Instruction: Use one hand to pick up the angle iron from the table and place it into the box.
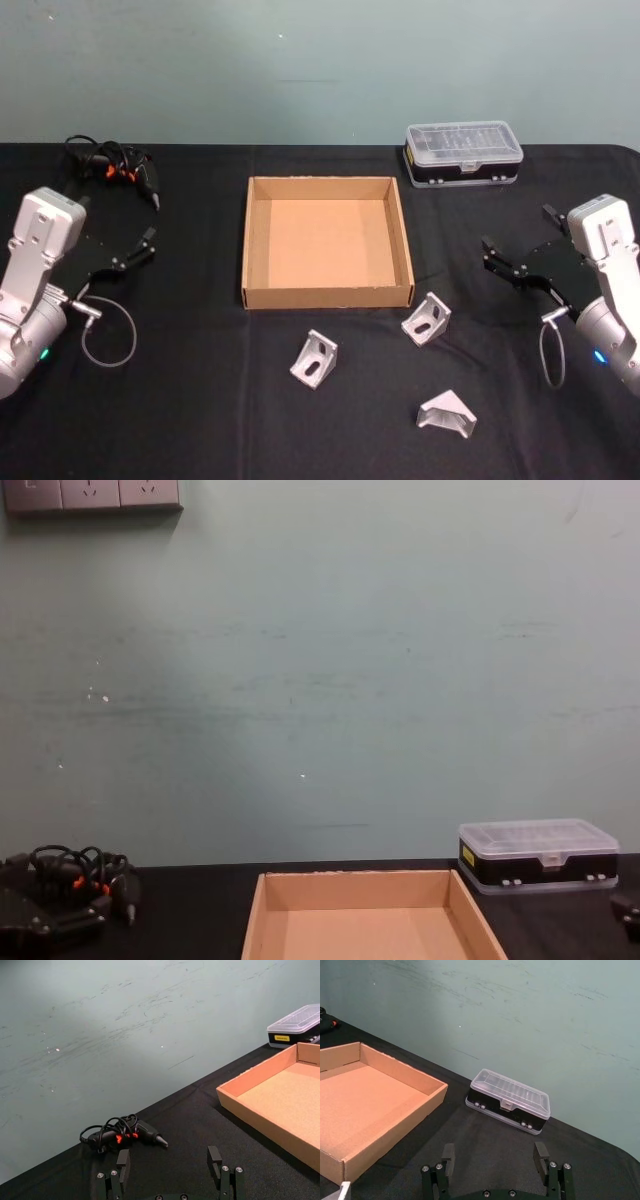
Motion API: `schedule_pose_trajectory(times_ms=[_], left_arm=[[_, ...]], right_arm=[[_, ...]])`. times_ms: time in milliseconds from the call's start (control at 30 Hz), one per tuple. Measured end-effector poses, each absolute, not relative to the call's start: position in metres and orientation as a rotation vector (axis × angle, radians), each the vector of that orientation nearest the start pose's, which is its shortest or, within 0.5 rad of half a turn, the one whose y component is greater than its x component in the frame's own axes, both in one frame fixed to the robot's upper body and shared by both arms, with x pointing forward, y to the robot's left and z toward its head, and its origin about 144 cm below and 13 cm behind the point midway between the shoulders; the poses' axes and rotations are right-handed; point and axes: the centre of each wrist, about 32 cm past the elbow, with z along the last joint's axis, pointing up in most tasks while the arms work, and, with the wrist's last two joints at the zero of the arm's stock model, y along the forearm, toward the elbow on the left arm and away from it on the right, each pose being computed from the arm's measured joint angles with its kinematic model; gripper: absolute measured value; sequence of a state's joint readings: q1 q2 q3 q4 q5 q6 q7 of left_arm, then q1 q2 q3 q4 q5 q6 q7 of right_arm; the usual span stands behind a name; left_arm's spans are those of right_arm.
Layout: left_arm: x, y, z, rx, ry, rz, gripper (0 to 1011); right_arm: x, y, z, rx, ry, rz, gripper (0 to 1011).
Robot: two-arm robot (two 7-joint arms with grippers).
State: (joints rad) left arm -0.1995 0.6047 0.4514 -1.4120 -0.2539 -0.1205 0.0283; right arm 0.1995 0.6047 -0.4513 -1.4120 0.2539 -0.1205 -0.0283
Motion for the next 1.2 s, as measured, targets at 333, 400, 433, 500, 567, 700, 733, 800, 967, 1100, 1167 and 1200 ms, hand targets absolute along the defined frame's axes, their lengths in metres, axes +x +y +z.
schedule_pose_trajectory(times_ms=[333,400,433,500,567,700,733,800,967,1100,1167,1200], left_arm=[[0.4886,0.3097,1.1398,0.305,-0.285,1.248,1011],[0.4886,0.3097,1.1398,0.304,-0.285,1.248,1011],[0.4886,0.3097,1.1398,0.304,-0.285,1.248,1011],[0.4886,0.3097,1.1397,0.305,-0.285,1.248,1011],[0.4886,0.3097,1.1398,0.304,-0.285,1.248,1011],[0.4886,0.3097,1.1398,0.305,-0.285,1.248,1011],[0.4886,0.3097,1.1398,0.305,-0.285,1.248,1011],[0.4886,0.3096,1.1398,0.304,-0.285,1.248,1011],[0.4886,0.3097,1.1398,0.304,-0.285,1.248,1011],[0.4886,0.3097,1.1398,0.304,-0.285,1.248,1011],[0.4886,0.3097,1.1398,0.305,-0.285,1.248,1011],[0.4886,0.3097,1.1398,0.304,-0.285,1.248,1011]], right_arm=[[0.4886,-0.3097,1.1398,-0.304,-0.285,-1.248,1003],[0.4886,-0.3097,1.1398,-0.304,-0.285,-1.248,1003],[0.4886,-0.3097,1.1398,-0.304,-0.285,-1.248,1003],[0.4886,-0.3097,1.1398,-0.304,-0.285,-1.248,1003],[0.4886,-0.3097,1.1398,-0.304,-0.285,-1.248,1003],[0.4886,-0.3097,1.1398,-0.304,-0.285,-1.248,1003],[0.4886,-0.3097,1.1398,-0.304,-0.285,-1.248,1003],[0.4886,-0.3096,1.1398,-0.304,-0.285,-1.248,1003],[0.4886,-0.3097,1.1398,-0.304,-0.285,-1.248,1003],[0.4886,-0.3097,1.1398,-0.304,-0.285,-1.248,1003],[0.4886,-0.3097,1.1398,-0.304,-0.285,-1.248,1003],[0.4886,-0.3097,1.1398,-0.304,-0.285,-1.248,1003]])
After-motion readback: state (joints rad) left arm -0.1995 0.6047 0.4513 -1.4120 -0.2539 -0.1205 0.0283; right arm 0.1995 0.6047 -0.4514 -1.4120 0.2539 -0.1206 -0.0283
